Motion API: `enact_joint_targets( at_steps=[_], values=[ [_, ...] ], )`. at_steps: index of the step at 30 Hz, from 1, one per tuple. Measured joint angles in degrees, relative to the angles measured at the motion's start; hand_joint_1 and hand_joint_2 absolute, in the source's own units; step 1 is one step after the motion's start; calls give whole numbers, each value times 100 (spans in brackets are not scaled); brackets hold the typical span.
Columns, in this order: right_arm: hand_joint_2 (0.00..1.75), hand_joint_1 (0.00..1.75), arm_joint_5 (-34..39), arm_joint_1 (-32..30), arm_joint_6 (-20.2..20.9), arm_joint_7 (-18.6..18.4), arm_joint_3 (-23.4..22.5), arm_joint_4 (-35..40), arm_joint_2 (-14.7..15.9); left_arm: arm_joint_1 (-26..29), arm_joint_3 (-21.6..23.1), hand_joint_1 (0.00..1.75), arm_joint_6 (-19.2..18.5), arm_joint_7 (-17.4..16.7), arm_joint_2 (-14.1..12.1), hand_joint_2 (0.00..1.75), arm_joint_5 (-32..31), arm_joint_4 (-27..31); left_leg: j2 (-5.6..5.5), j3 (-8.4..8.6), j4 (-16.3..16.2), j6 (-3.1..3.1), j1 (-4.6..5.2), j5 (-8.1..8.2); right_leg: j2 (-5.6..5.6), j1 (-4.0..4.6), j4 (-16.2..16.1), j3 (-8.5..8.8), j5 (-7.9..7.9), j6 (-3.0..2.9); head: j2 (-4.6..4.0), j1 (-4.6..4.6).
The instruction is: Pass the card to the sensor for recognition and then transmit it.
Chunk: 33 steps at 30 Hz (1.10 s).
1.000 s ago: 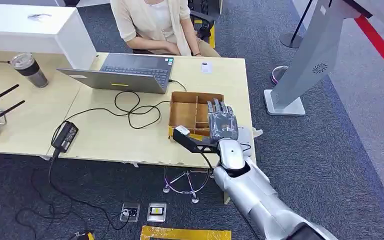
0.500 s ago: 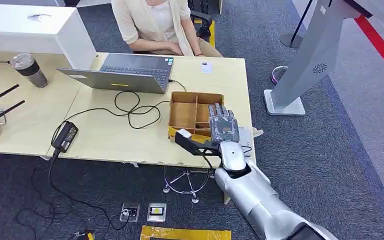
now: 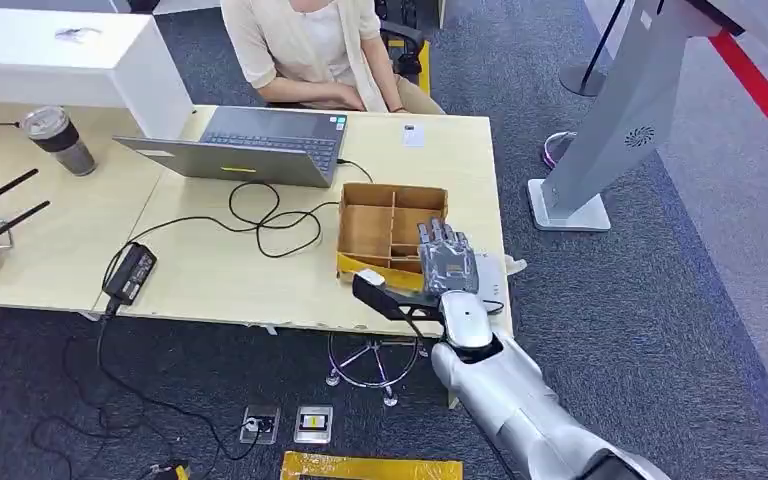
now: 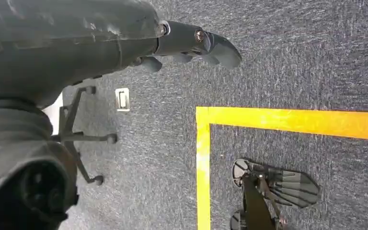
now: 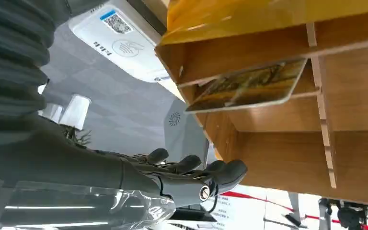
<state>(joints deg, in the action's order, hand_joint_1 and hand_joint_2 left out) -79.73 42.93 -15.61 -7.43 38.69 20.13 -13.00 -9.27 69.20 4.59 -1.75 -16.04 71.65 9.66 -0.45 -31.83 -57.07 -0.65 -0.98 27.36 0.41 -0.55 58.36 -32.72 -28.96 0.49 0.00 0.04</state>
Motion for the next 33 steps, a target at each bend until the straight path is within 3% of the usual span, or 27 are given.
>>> enact_joint_targets(
  at_steps=[3,4,33],
  values=[
    [175,3,0,-17,-2,-2,0,-13,24,0,13,0,-15,7,-7,0,-11,0,0,0,0,0,0,0,0,0,0,0,0,0,0,0],
    [175,175,2,-22,-2,-2,0,-13,35,0,15,0,-24,15,-9,0,-15,0,0,0,0,0,0,0,0,0,0,0,0,0,0,0],
    [175,175,291,-64,-151,170,-44,-57,133,-1,147,0,-46,39,-28,0,-46,0,1,1,0,0,0,0,0,0,0,2,0,0,0,0]
  ],
)
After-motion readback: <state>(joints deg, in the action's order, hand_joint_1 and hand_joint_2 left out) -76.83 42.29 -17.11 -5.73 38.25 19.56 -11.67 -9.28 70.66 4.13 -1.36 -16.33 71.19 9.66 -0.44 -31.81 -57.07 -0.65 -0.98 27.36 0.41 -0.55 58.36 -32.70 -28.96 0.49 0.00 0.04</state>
